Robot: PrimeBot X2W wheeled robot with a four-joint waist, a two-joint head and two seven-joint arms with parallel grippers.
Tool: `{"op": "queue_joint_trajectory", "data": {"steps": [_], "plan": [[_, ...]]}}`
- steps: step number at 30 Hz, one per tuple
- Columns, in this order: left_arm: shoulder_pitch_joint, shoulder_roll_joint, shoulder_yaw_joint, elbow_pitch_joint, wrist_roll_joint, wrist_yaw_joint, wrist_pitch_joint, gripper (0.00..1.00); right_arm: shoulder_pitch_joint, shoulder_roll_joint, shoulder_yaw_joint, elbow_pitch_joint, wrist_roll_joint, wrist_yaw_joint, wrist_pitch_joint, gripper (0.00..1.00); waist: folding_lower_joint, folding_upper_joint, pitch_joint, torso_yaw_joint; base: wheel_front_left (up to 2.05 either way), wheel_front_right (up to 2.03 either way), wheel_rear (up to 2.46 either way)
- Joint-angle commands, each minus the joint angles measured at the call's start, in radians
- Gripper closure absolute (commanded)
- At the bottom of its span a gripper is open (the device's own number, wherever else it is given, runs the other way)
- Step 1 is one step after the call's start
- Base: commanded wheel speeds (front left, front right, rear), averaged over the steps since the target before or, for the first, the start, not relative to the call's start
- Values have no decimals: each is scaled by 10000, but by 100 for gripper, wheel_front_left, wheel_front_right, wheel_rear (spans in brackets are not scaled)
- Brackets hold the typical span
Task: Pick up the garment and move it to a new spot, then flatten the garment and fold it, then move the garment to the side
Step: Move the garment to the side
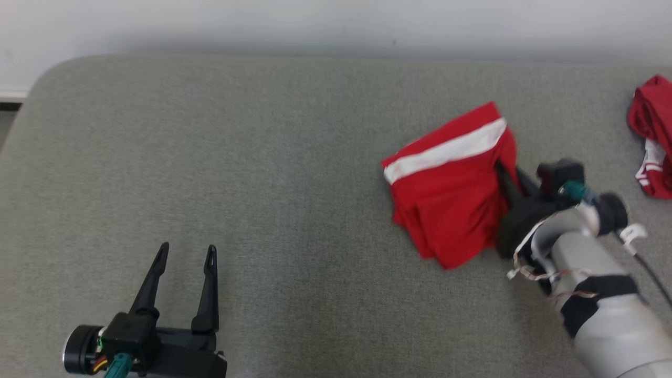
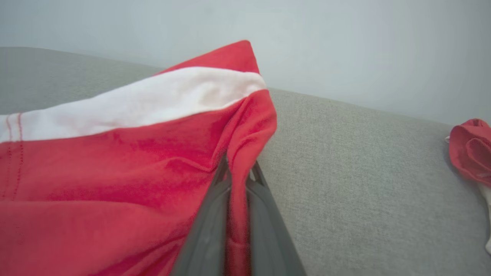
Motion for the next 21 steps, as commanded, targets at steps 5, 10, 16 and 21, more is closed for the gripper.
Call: {"op": "queue_joint_trajectory", "data": {"steps": [5,10,16,21], "plan": [[-491,227,-94,-252,124,-60,-30,0,-1313,-1173,712,-456,527,-33,181,100,-1,-1,1704,-1001,0,0,0],[-803,484,-130,-441,181,-93,-30,0,-2186,-2250,1138,-975,970,-33,411,100,-1,-1,2488,-1609,0,0,0],[-1032,828,-139,-728,222,-111,-30,0,-2896,-3640,1452,-1817,1628,-35,796,100,-1,-1,3149,-2258,0,0,0],[-1075,1059,-81,-980,244,-101,-30,0,-3285,-4353,1530,-2346,1933,-35,1208,100,-1,-1,3559,-2667,0,0,0]]}}
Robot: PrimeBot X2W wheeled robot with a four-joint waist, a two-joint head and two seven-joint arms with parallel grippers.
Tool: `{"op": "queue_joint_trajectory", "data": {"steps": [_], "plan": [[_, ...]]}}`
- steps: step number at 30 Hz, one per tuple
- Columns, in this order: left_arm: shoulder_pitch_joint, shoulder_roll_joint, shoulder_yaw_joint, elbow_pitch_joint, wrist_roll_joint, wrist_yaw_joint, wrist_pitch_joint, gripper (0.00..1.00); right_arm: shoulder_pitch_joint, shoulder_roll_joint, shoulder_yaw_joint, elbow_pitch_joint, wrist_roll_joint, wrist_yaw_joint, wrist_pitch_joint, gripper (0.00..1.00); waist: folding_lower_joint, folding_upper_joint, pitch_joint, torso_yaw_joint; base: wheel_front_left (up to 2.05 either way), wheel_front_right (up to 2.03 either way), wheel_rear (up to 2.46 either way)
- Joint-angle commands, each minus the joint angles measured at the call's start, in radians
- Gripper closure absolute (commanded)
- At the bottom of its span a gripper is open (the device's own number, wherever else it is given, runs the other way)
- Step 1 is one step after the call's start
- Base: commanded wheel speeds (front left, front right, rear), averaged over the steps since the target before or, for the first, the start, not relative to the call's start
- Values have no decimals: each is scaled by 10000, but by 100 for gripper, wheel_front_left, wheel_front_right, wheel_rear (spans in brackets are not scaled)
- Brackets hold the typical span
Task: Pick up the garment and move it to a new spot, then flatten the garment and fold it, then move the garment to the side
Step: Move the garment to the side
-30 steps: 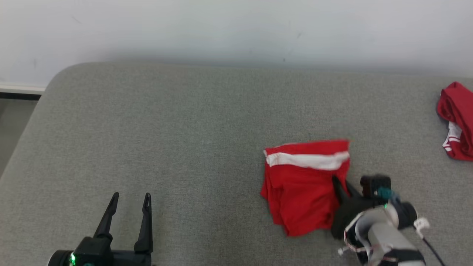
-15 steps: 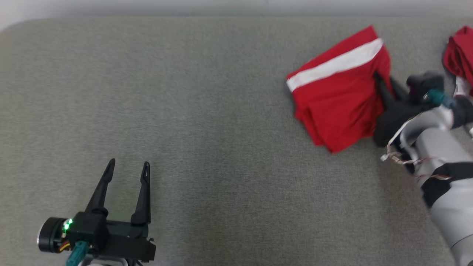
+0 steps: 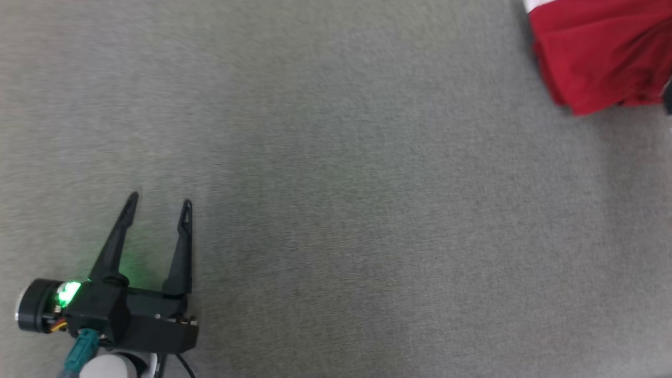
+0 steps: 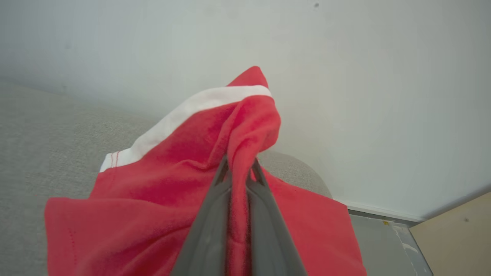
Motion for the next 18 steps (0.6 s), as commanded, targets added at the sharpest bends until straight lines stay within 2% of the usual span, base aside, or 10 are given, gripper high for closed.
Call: {"op": "queue_joint_trajectory", "data": {"steps": [1,11,18], "plan": [[-163,110,41,-113,57,-18,-28,0,-194,-64,-5,-116,87,-35,92,100,-1,-2,813,-791,0,0,0],[-317,403,-61,-1169,146,6,281,0,-1110,-1660,-311,193,-88,-35,328,100,-1,-2,1771,-1058,0,0,0],[-302,517,-71,-1675,169,88,513,0,-1653,-1700,-498,794,-630,-33,104,100,-1,-2,2160,-1130,0,0,0]]}}
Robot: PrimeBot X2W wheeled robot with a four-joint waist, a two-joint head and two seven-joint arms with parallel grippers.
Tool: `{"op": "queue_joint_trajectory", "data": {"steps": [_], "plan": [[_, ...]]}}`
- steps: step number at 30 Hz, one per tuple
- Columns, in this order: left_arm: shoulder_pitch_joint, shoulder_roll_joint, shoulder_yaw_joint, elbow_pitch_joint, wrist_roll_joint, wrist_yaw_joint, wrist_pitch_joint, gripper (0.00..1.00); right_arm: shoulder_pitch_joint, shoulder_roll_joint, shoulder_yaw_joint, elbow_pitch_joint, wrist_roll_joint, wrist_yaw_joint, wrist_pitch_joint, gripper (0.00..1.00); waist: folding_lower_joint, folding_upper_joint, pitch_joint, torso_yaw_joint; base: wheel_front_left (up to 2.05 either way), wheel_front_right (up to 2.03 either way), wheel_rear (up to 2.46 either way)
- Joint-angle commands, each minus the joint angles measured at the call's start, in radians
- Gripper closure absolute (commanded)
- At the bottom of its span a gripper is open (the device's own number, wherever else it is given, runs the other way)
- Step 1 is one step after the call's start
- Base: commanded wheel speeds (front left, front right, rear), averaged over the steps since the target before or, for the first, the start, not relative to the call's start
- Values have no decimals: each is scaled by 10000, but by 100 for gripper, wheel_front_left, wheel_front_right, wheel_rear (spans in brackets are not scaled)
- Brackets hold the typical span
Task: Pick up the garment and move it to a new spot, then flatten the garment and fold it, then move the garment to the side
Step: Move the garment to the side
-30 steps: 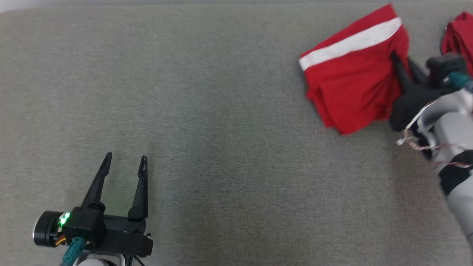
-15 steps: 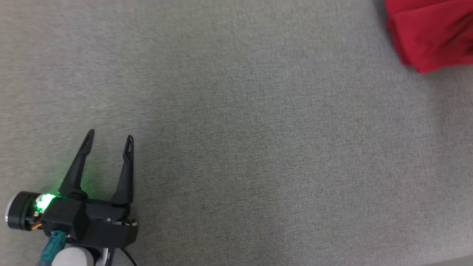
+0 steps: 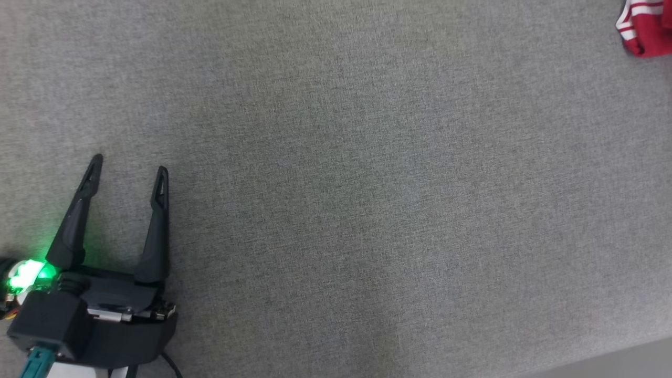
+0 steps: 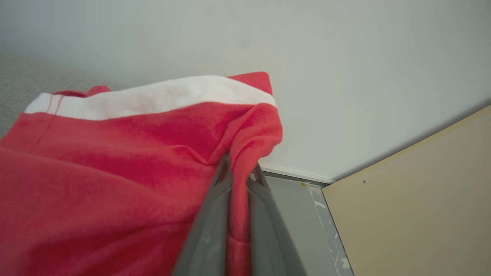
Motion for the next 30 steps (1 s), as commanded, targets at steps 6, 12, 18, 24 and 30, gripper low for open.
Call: {"op": "queue_joint_trajectory", "data": {"steps": [6,12,18,24,30], "plan": [[-229,-45,-144,342,61,52,174,0,-379,191,-70,284,-427,-33,-233,73,3,3,367,-115,0,0,0],[-182,-86,-116,513,-58,173,91,0,-792,513,-489,675,-1356,-33,-700,0,3,3,159,-68,0,0,0],[80,-291,-141,890,-232,311,-173,0,-752,986,-635,580,-1680,-33,-1193,0,3,3,-943,123,0,0,0],[768,-547,-32,1411,-458,493,-378,0,-231,1550,-360,23,-1454,-31,-1477,0,3,3,-2505,527,0,0,0],[1242,-750,99,1855,-647,578,-457,0,769,2251,-85,-666,-1186,-31,-1600,0,3,3,-3822,1026,0,0,0]]}}
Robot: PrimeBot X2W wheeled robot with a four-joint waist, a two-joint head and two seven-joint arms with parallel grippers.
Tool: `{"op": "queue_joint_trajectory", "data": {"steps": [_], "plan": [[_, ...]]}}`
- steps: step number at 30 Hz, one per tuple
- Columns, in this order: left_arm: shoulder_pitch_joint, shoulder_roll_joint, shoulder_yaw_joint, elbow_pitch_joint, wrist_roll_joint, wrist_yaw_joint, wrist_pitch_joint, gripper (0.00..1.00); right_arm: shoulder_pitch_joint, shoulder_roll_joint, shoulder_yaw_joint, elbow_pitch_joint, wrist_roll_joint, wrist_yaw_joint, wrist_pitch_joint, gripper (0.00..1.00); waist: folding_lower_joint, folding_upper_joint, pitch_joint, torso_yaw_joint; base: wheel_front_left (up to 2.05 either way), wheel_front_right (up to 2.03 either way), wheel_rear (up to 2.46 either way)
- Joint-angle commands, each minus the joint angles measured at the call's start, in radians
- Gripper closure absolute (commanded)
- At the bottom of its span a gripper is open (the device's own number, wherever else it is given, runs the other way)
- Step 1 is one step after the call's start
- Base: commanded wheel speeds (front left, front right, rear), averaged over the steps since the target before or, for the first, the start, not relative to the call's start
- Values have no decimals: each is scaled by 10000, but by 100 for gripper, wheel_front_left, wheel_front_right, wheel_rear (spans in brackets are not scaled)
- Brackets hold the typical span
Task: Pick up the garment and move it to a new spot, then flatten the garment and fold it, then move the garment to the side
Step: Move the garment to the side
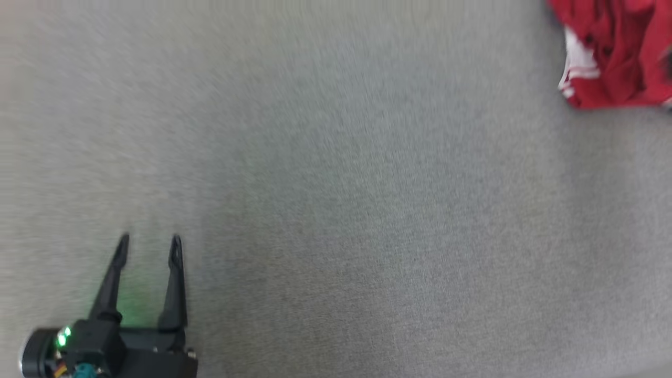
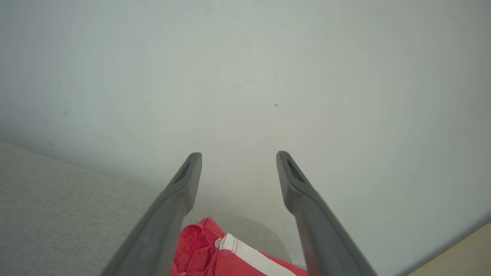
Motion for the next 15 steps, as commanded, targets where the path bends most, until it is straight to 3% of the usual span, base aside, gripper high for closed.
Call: {"op": "queue_joint_trajectory", "data": {"steps": [1,15], "plan": [[192,-68,-8,83,8,39,-49,0,326,123,2,-90,97,-33,-52,0,-3,-4,-1554,759,0,0,0],[1186,-469,-16,704,-144,-37,-55,0,5436,1758,-1391,-2771,374,-31,167,0,-3,-4,-3784,2346,0,0,0]]}}
